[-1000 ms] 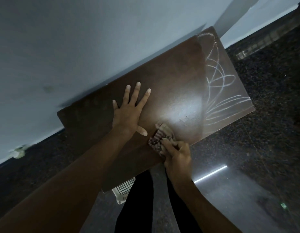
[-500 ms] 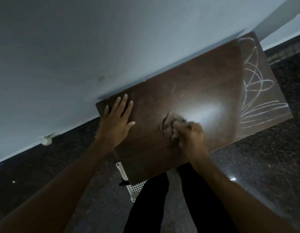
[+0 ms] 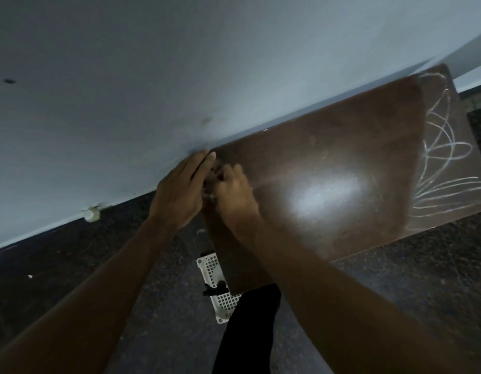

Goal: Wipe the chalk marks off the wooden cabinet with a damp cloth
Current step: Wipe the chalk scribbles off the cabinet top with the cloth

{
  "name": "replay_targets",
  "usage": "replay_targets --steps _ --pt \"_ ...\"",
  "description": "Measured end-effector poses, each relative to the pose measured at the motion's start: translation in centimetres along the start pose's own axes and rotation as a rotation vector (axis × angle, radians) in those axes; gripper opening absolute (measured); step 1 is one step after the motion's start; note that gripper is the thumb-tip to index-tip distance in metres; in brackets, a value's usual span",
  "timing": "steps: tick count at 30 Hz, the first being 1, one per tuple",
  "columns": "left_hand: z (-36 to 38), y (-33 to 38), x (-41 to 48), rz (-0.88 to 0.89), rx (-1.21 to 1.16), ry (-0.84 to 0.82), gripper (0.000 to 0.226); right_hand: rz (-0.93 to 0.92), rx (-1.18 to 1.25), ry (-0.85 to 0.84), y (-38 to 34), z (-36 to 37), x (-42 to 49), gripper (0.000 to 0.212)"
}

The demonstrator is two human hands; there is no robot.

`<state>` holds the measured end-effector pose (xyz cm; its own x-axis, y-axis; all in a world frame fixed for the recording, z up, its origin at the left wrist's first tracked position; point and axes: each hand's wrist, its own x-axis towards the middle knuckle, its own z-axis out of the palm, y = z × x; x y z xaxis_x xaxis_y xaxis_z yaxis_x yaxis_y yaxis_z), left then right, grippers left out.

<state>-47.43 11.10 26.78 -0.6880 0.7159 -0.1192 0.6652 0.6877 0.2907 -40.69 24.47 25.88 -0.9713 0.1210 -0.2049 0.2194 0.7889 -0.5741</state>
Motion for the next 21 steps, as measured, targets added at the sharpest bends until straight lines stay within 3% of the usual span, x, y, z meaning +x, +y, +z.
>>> replay_targets --steps 2,7,9,11,15,17,18,20,21 --pt "0.2 0.3 0.6 0.013 -0.042 -0.021 0.067 -0.061 -0.010 -0.059 -0.8 1.3 -2.5 0.020" --pt "1.2 1.4 1.9 0.072 0.004 -0.053 0.052 -0.204 -0.080 -0.131 5.4 -0.5 -7.9 0.045" --pt "1.7 1.9 2.2 0.078 -0.001 -0.090 0.056 -0.075 -0.072 -0.091 8.7 -3.0 -9.1 0.036" --pt "2.2 2.7 2.5 0.058 -0.025 -0.159 0.064 0.108 0.018 -0.029 11.7 -6.6 -8.6 0.010" --pt "3.0 4.9 2.8 0.094 -0.033 -0.260 0.077 0.486 0.266 0.234 17.5 -12.9 -3.3 0.015" --pt "3.3 5.9 3.1 0.112 -0.023 -0.266 0.083 0.638 0.300 0.358 18.3 -14.1 -0.2 0.008" --pt "3.5 6.4 3.3 0.112 -0.024 -0.274 0.085 0.628 0.299 0.359 18.4 -13.9 1.0 0.003" --pt "3.7 7.3 3.8 0.098 -0.031 -0.279 0.088 0.552 0.078 0.294 18.3 -12.5 2.1 0.013" --pt "3.7 7.8 4.0 0.093 -0.034 -0.278 0.089 0.510 0.091 0.278 17.8 -11.3 1.5 0.017"
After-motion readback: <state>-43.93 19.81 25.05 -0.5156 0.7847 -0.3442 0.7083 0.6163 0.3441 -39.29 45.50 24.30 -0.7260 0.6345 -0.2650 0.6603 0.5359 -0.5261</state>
